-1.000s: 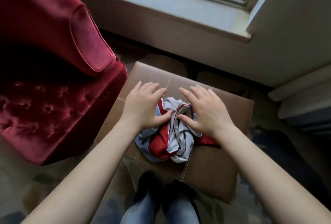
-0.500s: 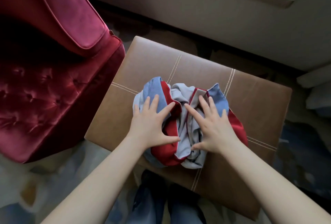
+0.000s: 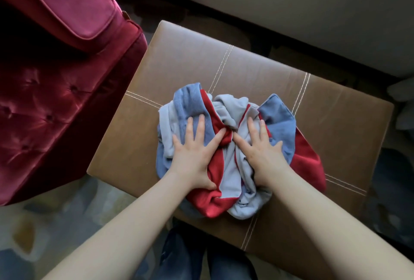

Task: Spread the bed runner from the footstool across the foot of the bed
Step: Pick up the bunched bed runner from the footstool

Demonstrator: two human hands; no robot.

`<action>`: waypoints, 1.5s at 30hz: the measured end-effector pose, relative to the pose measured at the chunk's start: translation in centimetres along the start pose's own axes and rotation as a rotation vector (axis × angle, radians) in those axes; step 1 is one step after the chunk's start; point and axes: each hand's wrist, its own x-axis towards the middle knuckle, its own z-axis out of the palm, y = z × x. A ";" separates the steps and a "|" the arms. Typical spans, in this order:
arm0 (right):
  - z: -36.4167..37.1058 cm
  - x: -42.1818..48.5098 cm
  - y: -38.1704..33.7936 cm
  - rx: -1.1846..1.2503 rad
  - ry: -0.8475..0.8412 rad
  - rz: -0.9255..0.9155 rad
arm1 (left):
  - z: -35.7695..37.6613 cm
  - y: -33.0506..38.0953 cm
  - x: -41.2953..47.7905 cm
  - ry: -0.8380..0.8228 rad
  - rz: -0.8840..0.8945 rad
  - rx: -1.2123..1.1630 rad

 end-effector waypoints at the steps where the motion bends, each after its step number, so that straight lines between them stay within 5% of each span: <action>1: 0.3 0.4 -0.2 0.008 0.012 0.007 | 0.2 0.1 0.3 -0.001 -0.007 0.004; 16: -1.0 2.2 -0.3 0.235 0.143 -0.068 | 0.2 -0.2 1.5 0.231 0.028 0.012; 24: -3.8 -0.2 -1.1 0.185 0.142 -0.042 | -3.1 -0.6 -0.4 0.220 0.040 -0.041; 45: -27.7 -13.5 -1.1 0.098 0.493 -0.053 | -27.5 0.4 -8.7 0.605 0.097 0.011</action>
